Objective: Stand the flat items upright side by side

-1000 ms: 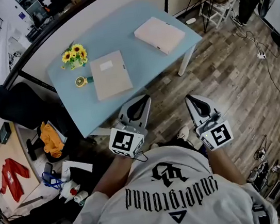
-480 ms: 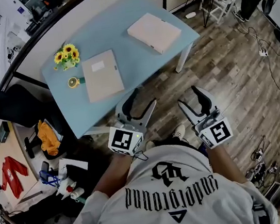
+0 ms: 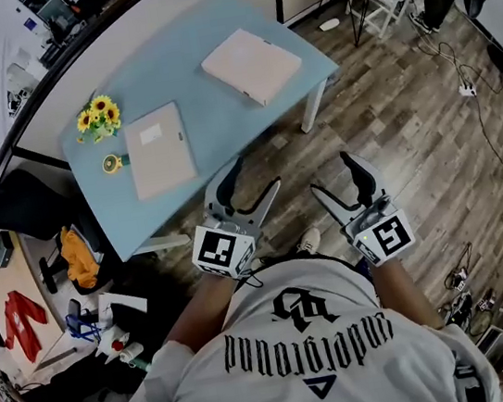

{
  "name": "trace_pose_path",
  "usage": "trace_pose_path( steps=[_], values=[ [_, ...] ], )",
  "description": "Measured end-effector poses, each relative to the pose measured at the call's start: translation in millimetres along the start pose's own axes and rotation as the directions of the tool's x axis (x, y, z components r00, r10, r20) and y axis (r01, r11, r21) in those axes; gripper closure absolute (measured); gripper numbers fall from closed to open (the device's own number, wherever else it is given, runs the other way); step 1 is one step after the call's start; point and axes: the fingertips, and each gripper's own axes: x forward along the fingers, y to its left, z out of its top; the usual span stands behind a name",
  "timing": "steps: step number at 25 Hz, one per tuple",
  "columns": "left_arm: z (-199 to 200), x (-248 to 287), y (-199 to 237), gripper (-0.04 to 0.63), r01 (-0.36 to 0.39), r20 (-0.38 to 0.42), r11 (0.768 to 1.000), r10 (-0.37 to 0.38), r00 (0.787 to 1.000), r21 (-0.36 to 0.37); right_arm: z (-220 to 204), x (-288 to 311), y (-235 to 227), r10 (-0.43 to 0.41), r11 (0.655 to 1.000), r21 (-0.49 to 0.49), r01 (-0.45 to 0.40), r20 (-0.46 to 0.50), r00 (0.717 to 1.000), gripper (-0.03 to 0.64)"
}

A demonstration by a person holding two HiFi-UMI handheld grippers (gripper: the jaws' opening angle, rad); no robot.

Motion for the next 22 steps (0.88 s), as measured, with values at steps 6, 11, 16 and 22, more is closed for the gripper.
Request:
trace_pose_path(
  steps=[6,11,16,22],
  values=[
    [3,48,-34,0.281,0.020,0.000,1.000,-0.020,1.000,0.018,1,-30,-47,-0.012,1.000,-0.010,0.012,0.022,1.000,0.284],
    [7,77,-50,0.281,0.043,-0.001,0.999,-0.043,0.999,0.030,3,-45,-72,-0.035,0.999,0.003,0.035,0.039,0.999,0.287],
    [7,104,-55,0.281,0.069,-0.007,0.997,-0.069,0.998,0.026,-1,-49,-94,-0.058,0.998,0.017,0.058,0.035,0.998,0.290],
    [4,144,-41,0.282,0.096,-0.004,0.995,-0.096,0.995,0.015,-9,-33,-123,-0.069,0.997,0.022,0.068,0.013,0.998,0.293]
  ],
)
